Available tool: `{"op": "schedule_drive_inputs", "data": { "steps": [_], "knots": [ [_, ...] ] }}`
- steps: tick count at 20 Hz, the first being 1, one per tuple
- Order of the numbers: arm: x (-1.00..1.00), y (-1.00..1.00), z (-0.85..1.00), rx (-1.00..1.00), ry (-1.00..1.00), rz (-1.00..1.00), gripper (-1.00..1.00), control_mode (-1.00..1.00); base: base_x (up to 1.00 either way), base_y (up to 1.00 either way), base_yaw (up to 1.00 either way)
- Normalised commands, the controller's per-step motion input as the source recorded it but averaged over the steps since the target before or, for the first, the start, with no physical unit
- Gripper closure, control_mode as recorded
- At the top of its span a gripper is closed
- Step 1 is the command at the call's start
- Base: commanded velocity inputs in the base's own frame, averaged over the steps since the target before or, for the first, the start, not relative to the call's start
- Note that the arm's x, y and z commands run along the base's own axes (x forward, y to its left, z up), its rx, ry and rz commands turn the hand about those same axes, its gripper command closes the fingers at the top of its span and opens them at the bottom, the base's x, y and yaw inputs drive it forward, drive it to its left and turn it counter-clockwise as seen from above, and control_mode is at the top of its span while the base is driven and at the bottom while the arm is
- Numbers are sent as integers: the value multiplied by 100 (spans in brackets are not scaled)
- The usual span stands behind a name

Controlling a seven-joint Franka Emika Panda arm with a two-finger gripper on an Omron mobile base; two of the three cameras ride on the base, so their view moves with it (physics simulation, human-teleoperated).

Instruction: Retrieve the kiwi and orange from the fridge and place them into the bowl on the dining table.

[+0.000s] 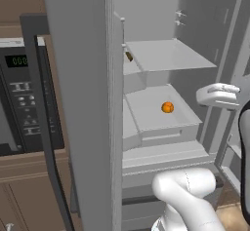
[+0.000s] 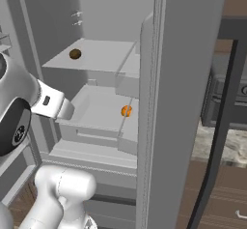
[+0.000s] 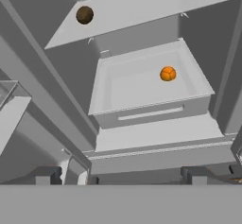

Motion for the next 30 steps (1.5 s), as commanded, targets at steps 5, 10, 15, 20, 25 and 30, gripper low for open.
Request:
{"op": "schedule_drive_inputs", "data": {
  "steps": [5,10,15,20,25,30],
  "knots": [
    [15,6,5,0,0,0,-100,-100,0,0,0],
    [16,6,9,0,0,0,-100,-100,0,0,0],
    [34,3,11,0,0,0,-100,-100,0,0,0],
    [37,8,11,0,0,1,-100,-100,0,0,0],
    [45,8,4,-1,0,5,-100,-100,0,0,0],
    [50,2,0,-2,0,8,-100,-100,0,0,0]
  ]
}}
